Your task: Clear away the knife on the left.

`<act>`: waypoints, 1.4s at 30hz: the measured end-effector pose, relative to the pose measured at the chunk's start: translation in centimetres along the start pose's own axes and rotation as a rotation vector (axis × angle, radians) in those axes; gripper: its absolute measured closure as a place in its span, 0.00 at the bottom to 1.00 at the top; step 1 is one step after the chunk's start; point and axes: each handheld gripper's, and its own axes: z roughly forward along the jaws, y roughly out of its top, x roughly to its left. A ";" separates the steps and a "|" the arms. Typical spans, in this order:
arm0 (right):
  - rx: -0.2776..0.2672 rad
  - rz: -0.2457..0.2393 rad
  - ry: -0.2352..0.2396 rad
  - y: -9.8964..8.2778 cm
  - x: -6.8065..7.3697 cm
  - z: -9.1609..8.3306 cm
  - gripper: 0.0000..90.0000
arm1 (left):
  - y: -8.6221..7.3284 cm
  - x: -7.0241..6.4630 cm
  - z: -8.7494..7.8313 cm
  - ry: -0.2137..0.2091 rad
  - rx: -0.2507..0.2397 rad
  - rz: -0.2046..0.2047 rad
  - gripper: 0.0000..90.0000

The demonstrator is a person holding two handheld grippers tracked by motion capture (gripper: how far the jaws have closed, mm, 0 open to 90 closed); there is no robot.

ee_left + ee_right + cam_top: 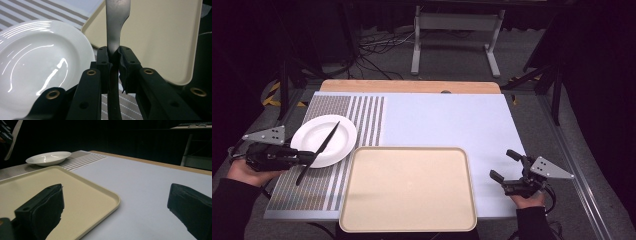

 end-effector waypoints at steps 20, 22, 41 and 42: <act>-0.003 -0.001 -0.001 0.0 -0.2 -0.2 0.02 | 4.3 -3.7 4.2 -0.050 0.047 0.017 0.89; -0.003 -0.002 -0.001 0.0 -0.2 -0.2 0.02 | 4.5 -3.7 4.6 -0.061 0.047 0.016 0.89; -0.005 0.013 0.001 -0.1 -0.3 -0.2 0.02 | 5.4 -4.8 8.2 -0.119 0.065 -0.029 0.89; -0.003 0.010 0.000 -0.1 -0.3 -0.2 0.02 | 5.5 -4.8 8.3 -0.122 0.069 -0.038 0.89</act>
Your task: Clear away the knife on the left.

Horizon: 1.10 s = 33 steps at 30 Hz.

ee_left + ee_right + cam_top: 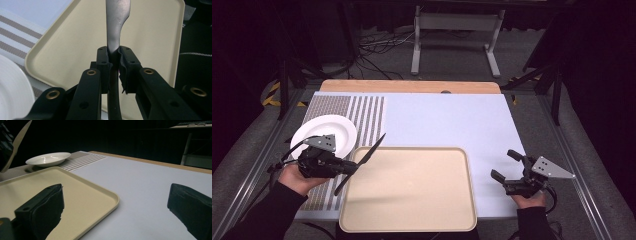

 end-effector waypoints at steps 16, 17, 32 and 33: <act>-0.005 0.005 0.002 0.0 -0.1 -0.1 0.02 | -0.2 -1.4 2.1 -0.020 0.035 -0.087 0.89; -0.005 0.005 0.002 0.0 -0.1 -0.1 0.02 | -0.3 -1.5 2.2 -0.021 0.035 -0.091 0.89; -0.002 0.004 0.002 0.0 -0.1 -0.1 0.02 | -0.6 -2.1 4.7 -0.059 0.067 -0.123 0.88; -0.005 0.007 0.002 0.0 -0.1 -0.1 0.02 | -0.6 -2.2 4.8 -0.057 0.071 -0.116 0.88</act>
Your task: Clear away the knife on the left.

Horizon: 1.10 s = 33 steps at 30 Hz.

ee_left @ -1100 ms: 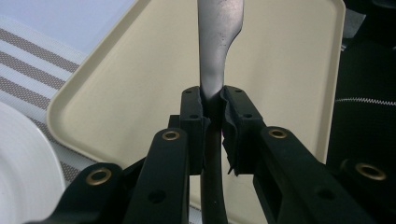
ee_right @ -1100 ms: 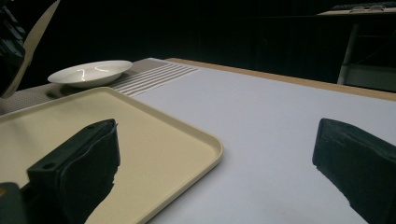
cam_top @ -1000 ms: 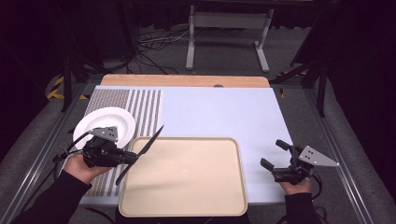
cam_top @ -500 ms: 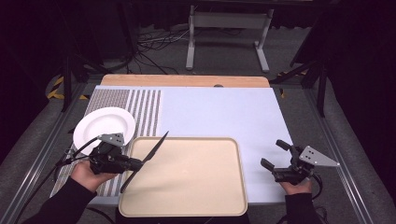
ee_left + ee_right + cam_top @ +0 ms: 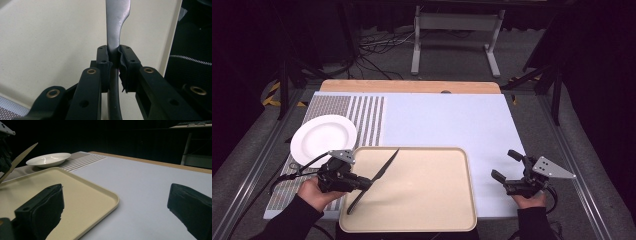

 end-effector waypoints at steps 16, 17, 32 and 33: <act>-0.002 0.002 -0.002 0.0 0.0 -0.1 0.02 | -0.2 0.7 1.6 -0.009 0.036 -0.028 0.88; -0.002 0.002 -0.002 0.0 0.0 -0.1 0.02 | -0.2 0.7 1.6 -0.009 0.036 -0.028 0.88; -0.003 0.003 -0.003 0.0 -0.1 -0.1 0.02 | -0.3 1.6 3.2 0.001 0.081 -0.077 0.88; -0.003 0.003 -0.004 0.0 -0.1 -0.1 0.02 | -0.3 1.6 3.2 -0.002 0.084 -0.079 0.88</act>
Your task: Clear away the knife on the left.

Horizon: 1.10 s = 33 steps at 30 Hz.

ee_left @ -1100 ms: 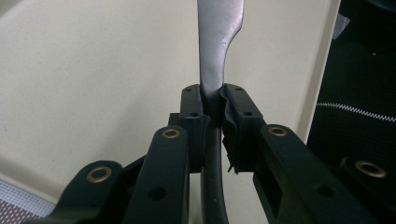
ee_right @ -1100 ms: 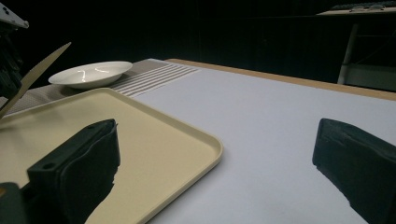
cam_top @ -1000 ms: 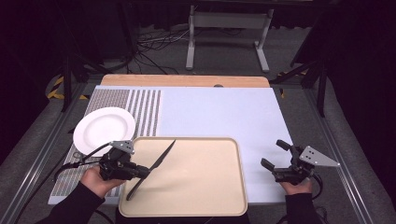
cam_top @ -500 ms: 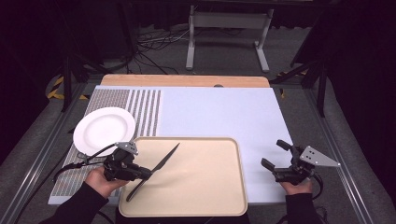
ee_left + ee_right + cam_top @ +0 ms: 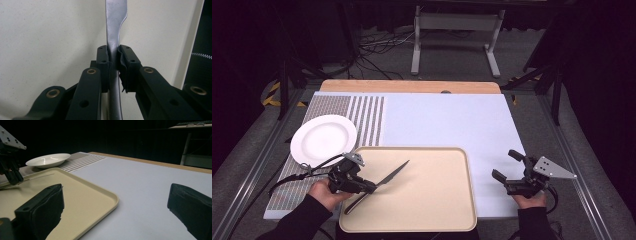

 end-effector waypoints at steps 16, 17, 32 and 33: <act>-0.002 0.006 0.000 0.0 0.0 0.0 0.02 | -0.1 0.1 0.5 0.011 0.021 0.016 0.87; -0.001 0.005 0.000 0.0 0.0 0.0 0.02 | -0.1 0.1 0.4 0.016 0.009 0.028 0.87; 0.004 0.002 0.003 0.0 0.0 0.1 0.02 | 1.3 -0.9 -2.4 0.029 -0.175 0.146 0.43; 0.004 0.002 0.003 0.0 0.0 0.1 0.02 | 1.5 -0.9 -2.3 0.016 -0.186 0.139 0.44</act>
